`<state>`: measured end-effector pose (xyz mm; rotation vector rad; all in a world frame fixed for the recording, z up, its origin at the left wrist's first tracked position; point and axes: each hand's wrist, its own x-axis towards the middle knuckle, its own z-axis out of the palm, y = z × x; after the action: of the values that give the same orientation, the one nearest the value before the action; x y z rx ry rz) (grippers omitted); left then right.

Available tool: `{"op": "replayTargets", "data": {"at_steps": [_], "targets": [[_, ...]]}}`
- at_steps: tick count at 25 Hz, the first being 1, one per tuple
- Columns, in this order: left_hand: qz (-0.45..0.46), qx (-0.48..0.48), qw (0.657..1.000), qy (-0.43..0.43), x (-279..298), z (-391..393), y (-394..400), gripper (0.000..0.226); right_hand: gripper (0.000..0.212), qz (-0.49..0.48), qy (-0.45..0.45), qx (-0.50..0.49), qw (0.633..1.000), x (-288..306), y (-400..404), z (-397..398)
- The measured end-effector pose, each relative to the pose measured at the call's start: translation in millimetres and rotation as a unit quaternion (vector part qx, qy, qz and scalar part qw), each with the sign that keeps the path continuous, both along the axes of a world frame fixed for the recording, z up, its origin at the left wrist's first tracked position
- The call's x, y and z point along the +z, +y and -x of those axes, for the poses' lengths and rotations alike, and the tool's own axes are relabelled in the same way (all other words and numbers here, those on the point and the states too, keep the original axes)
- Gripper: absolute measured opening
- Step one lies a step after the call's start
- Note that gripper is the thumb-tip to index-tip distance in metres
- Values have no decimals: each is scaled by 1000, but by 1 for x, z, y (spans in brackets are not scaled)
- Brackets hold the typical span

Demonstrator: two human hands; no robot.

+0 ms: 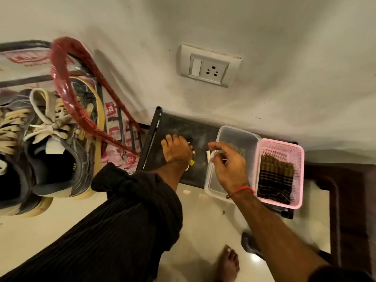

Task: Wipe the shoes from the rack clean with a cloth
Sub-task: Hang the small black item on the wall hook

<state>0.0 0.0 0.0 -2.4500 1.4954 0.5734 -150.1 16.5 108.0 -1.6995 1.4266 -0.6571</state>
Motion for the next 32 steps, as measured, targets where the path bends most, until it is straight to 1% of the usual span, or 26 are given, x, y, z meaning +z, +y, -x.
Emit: {"op": "replayTargets", "data": {"at_steps": [3,5,7,8,9,10,12,13,14,18,23,25,28,32], "targets": [[29,4,998,-50,-19,1,-3,45,33,-18,-16,-16,1000,-11,-5,5],[53,-21,997,-50,-25,0,-3,39,34,-30,-31,-29,999,-14,-6,5],[97,-9,995,-1,-19,-4,0,34,36,-40,-49,-50,997,-9,-5,2],[134,18,990,45,-13,-8,4,29,36,-52,-57,-63,995,-4,-3,-1],[173,52,978,108,-1,-14,10,23,36,-67,-64,-76,993,3,-2,-5],[212,90,956,180,18,-20,17,16,35,-85,-69,-87,990,15,-2,-12],[272,157,901,299,71,-31,30,11,32,-123,-82,-91,985,48,-4,-30],[295,184,876,334,105,-38,35,10,32,-137,-92,-87,982,69,-6,-39],[317,204,857,351,139,-44,38,9,32,-146,-104,-85,980,91,-8,-49],[398,241,804,371,277,-79,44,9,29,-137,-141,-66,978,205,-18,-88],[512,237,735,376,448,-139,27,13,26,-67,-175,4,982,361,-23,-141],[552,232,710,371,499,-164,20,7,25,-41,-179,25,983,403,-25,-157],[603,223,676,360,574,-200,16,9,27,4,-197,46,979,458,-24,-179],[632,220,641,375,651,-238,11,5,30,44,-196,65,978,508,-20,-199]]}}
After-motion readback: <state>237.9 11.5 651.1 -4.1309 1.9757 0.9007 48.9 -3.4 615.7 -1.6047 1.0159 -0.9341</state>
